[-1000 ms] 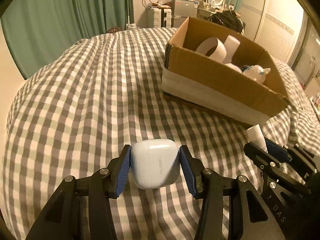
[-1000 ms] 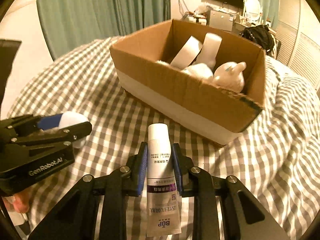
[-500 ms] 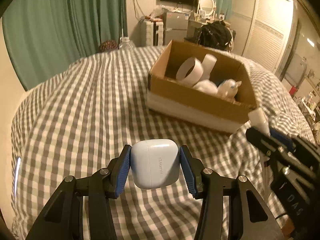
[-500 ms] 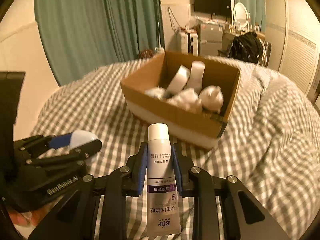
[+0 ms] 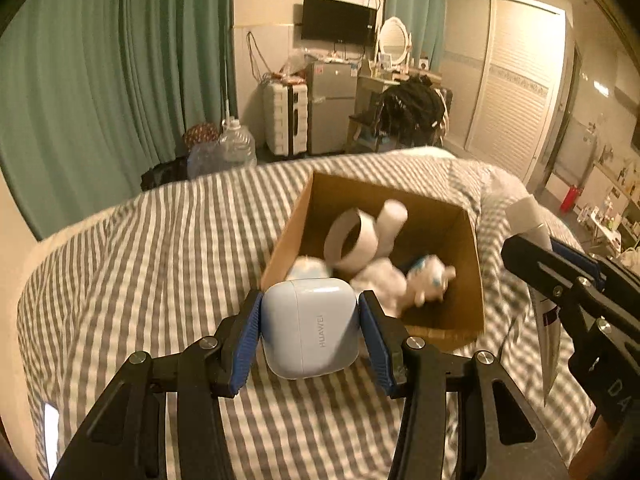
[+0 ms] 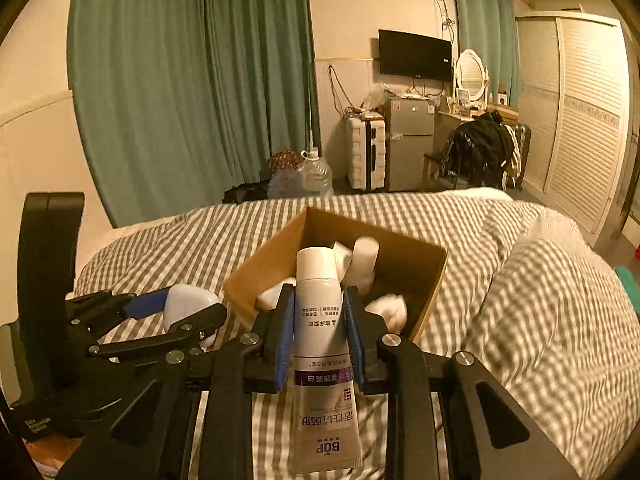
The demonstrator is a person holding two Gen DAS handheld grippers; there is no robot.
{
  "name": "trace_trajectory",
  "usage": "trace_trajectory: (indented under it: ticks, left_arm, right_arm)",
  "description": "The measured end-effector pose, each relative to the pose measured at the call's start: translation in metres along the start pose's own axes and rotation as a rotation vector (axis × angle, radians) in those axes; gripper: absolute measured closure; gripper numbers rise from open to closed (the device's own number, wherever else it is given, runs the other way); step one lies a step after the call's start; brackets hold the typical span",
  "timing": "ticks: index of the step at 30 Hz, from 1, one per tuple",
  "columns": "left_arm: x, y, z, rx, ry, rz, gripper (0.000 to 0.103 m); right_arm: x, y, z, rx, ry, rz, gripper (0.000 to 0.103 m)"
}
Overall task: Organize objects
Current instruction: 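Lower earbud case and toothpaste tube into the box and release both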
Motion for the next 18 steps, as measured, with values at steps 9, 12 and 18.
trace_trajectory:
  ticks: [9,12,18]
  left_arm:
    - [0.009,-0.039,-0.050,0.056,-0.045,0.011,0.053]
    - [0.014,-0.059,-0.058,0.063,-0.063,0.016,0.053]
    - [0.024,-0.100,-0.063,0.056,-0.062,0.055,0.053]
  right_arm:
    - [0.014,-0.040,-0.036,0.029,-0.031,-0.026,0.080]
    - [0.025,-0.057,-0.048,0.040,-0.038,-0.017,0.080]
    - [0.044,-0.100,-0.052,0.018,-0.045,-0.002,0.080]
Point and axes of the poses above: each gripper's, at about its wrist camera, not at the fingertips, and y roughly against the way its jaws point, x to its right, z to its underside, the point moved 7 cm from there along -y, roughly the way its jaws point, and after that the axes turned 13 degrees about x, right-handed, at the moved point
